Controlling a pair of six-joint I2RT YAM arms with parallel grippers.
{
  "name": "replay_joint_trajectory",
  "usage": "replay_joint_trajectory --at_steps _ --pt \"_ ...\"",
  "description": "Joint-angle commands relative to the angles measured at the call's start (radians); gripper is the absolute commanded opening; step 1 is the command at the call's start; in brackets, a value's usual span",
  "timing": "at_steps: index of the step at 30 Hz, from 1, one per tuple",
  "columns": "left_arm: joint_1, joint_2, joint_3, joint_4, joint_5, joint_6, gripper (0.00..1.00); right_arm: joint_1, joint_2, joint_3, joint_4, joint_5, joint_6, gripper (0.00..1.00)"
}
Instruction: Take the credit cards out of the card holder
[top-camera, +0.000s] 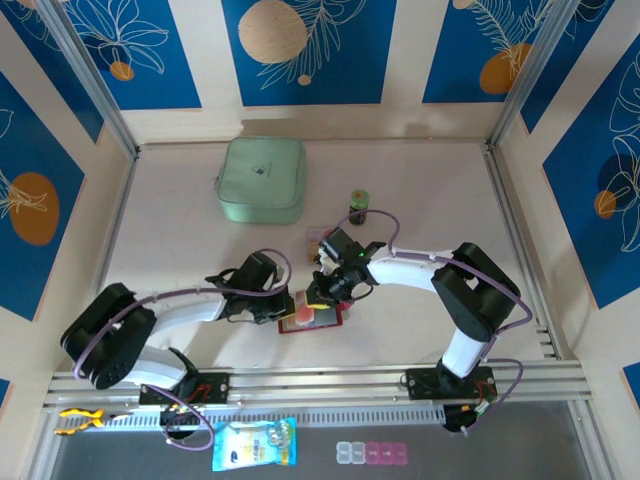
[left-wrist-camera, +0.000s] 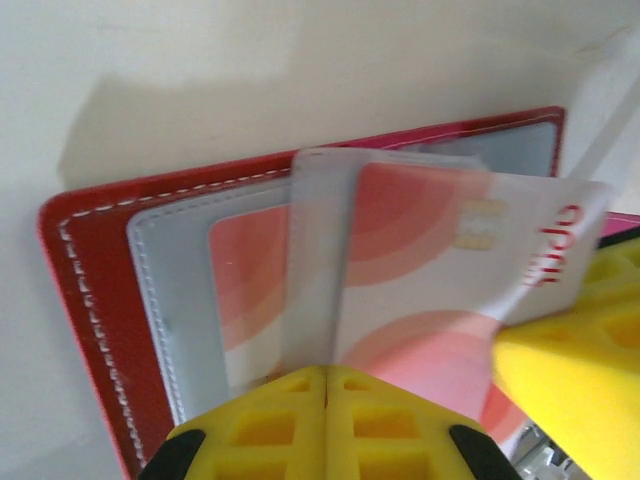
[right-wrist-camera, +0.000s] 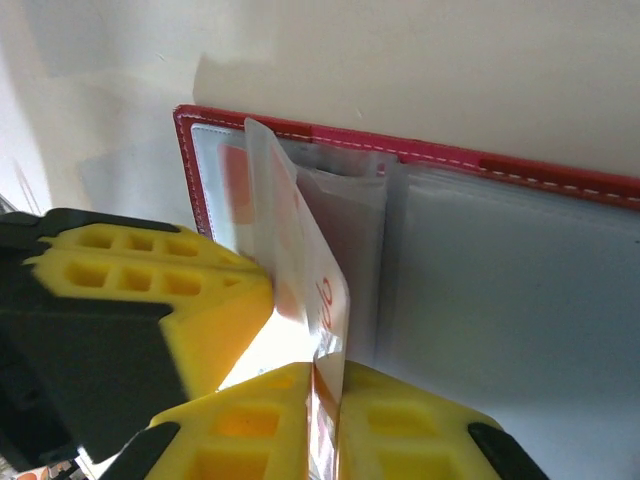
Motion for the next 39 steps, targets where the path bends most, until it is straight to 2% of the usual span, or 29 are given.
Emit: replay_joint_trajectory --at_steps 1,11,18,24,39 --pt "0.005 0.020 -0.011 -0.023 0.002 0.012 0.00 0.004 0.011 -0.009 -0.001 -0.025 -0.001 0.18" --pt "0.005 0.028 -0.018 -0.087 -0.034 0.039 0.00 0.002 -0.008 -0.017 0.003 -0.033 -0.001 0.18" --pt "0.004 0.032 -0.005 -0.101 -0.039 0.045 0.00 -0.005 -0.036 -0.029 -0.019 -0.015 -0.003 0.13" --pt "0.005 0.031 -0.008 -0.109 -0.041 0.049 0.00 -0.012 -0.049 -0.024 -0.063 0.005 -0.021 0.10" --pt "0.006 -0.006 0.007 -0.116 -0.046 0.042 0.00 -0.017 -0.081 -0.019 -0.157 0.033 -0.066 0.10"
